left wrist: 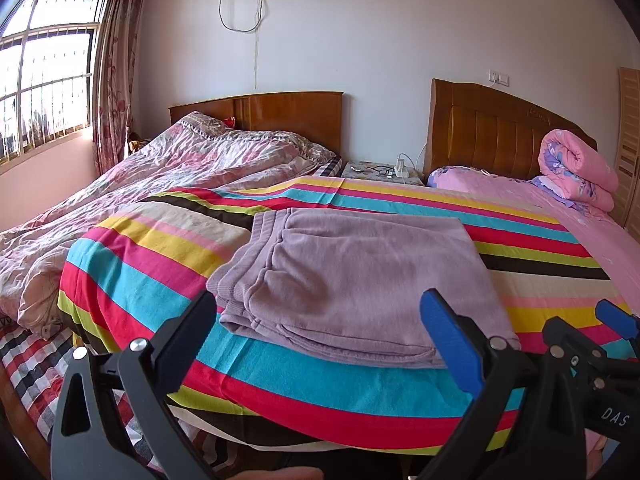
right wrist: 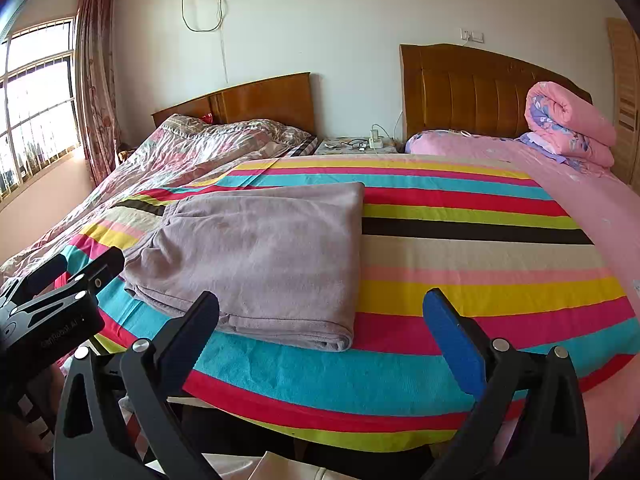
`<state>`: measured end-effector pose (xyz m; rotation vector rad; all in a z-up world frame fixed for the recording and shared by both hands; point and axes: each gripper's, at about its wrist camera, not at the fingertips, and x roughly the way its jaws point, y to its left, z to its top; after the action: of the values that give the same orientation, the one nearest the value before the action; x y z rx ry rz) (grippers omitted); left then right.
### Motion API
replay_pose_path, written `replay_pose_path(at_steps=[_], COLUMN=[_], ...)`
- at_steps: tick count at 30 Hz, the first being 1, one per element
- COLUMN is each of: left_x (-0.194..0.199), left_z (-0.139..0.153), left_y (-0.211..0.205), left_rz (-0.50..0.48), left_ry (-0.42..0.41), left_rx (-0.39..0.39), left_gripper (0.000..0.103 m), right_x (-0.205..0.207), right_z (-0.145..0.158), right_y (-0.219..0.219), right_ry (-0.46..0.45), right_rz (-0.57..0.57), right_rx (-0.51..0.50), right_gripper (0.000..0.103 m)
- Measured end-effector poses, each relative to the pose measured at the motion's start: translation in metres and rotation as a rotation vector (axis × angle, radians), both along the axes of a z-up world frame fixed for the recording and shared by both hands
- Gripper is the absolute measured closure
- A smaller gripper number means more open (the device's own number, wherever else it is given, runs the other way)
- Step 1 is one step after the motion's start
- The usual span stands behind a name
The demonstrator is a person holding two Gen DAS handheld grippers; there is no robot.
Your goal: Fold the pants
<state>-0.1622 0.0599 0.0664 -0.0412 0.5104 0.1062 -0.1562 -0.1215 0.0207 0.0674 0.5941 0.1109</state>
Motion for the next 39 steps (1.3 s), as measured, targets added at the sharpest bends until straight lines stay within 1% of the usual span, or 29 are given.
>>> replay_pose_path(at_steps=[30,39], left_x=[-0.0043,-0.0069], left_z=[0.0055,0.0092], left_y=[0.0008,-0.0003], left_rz=[0.007,0.008], left_ry=[-0.028,-0.051], left_rx=[0.023,0.039], left_gripper=[0.001,0.001], right_x=[-0.001,-0.0005], right_z=[-0.0005,-0.0011], right_y=[0.0021,-0.0001], right_ry=[0.002,-0.008], right_rz=[0.001,0.006], right_rx=[-0.003,-0.01], right_gripper=[0.004,0.004])
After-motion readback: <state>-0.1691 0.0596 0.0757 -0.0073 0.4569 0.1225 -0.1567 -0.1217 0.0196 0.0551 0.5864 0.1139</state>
